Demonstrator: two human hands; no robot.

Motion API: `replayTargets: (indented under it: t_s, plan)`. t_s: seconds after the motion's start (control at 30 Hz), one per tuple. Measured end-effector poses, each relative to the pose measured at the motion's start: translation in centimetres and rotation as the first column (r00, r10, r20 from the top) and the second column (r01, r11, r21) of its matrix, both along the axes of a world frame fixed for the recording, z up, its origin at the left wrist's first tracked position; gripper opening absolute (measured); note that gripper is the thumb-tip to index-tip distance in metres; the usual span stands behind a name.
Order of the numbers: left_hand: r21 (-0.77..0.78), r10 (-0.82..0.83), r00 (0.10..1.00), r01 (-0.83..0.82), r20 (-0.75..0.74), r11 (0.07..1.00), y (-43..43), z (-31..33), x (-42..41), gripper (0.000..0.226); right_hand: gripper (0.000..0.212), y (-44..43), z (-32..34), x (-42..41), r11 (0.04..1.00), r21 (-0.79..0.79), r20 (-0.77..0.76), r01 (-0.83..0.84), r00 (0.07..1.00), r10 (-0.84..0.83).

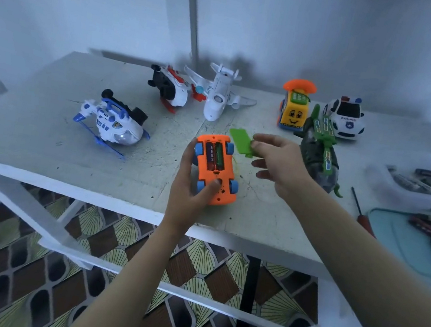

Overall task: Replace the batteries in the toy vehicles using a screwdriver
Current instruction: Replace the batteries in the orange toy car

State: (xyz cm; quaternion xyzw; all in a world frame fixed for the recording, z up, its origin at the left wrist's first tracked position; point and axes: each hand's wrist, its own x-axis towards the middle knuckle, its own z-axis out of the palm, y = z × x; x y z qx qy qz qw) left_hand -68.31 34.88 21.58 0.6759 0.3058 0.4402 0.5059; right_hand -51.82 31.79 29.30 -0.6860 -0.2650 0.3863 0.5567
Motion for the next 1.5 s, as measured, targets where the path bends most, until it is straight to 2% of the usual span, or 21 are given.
replayTargets:
  t_s: [0.07, 0.17, 0.3, 0.6, 0.7, 0.93, 1.03, 1.17, 1.27, 1.3, 1.37, 1.5]
  plan:
    - [-0.001, -0.001, 1.000, 0.001, 0.026, 1.000, 0.0, -0.1, -0.1, 0.076, 0.008, -0.4, 0.2, -0.7, 0.998, -0.026, -0.063, -0.055, 0.997, 0.053]
    - [-0.003, 0.019, 1.000, -0.019, 0.010, 1.000, 0.1, -0.3, -0.2, 0.083, 0.008, -0.6, 0.1, -1.7, 0.994, -0.035, -0.074, -0.103, 0.992, 0.101]
    - [0.012, 0.011, 1.000, -0.011, -0.001, 1.000, 0.1, -0.4, -0.3, 0.084, 0.012, -0.6, 0.1, -2.7, 0.991, -0.032, -0.011, -0.133, 0.991, 0.133]
    - [0.001, 0.007, 1.000, -0.007, -0.009, 1.000, 0.0, -0.4, -0.2, 0.084, 0.025, -0.2, 0.0, -3.3, 0.997, -0.019, 0.150, -0.077, 0.986, 0.079]
    - [0.004, -0.022, 1.000, 0.022, -0.007, 1.000, -0.1, -0.5, -0.1, 0.077, 0.025, 0.0, -0.2, -3.4, 0.999, -0.015, 0.207, -0.046, 0.977, 0.048]
    - [0.078, 0.044, 0.995, -0.037, -0.090, 0.996, 0.1, -0.9, -0.1, 0.062, 0.019, 0.5, -0.9, -3.5, 1.000, -0.002, 0.307, -0.002, 0.952, 0.002]
    - [0.118, 0.058, 0.992, -0.045, -0.112, 0.992, 0.3, -1.2, -0.1, 0.058, 0.017, 0.5, -1.0, -3.5, 1.000, 0.008, 0.451, -0.030, 0.892, 0.023]
    - [0.148, 0.056, 0.991, -0.037, -0.125, 0.988, 0.4, -1.3, 0.0, 0.055, 0.010, 0.4, -1.0, -3.8, 0.995, 0.007, 0.671, -0.097, 0.739, 0.067]
    - [0.125, 0.054, 0.992, -0.040, -0.111, 0.991, 0.3, -1.2, 0.0, 0.052, 0.016, 0.4, -1.5, -3.9, 0.993, -0.014, 0.784, -0.120, 0.615, 0.085]
    - [0.122, 0.055, 0.993, -0.042, -0.106, 0.992, 0.2, -1.2, -0.1, 0.052, 0.018, 0.4, -1.7, -3.8, 0.992, -0.016, 0.793, -0.125, 0.603, 0.088]
    - [0.125, 0.051, 0.993, -0.037, -0.103, 0.991, 0.2, -1.1, -0.1, 0.052, 0.019, 0.4, -1.7, -3.5, 0.987, -0.015, 0.745, -0.158, 0.657, 0.116]
    - [0.112, 0.058, 0.993, -0.047, -0.101, 0.993, 0.2, -1.1, 0.0, 0.054, 0.022, 0.2, -1.7, -2.7, 0.949, -0.048, 0.498, -0.313, 0.815, 0.294]
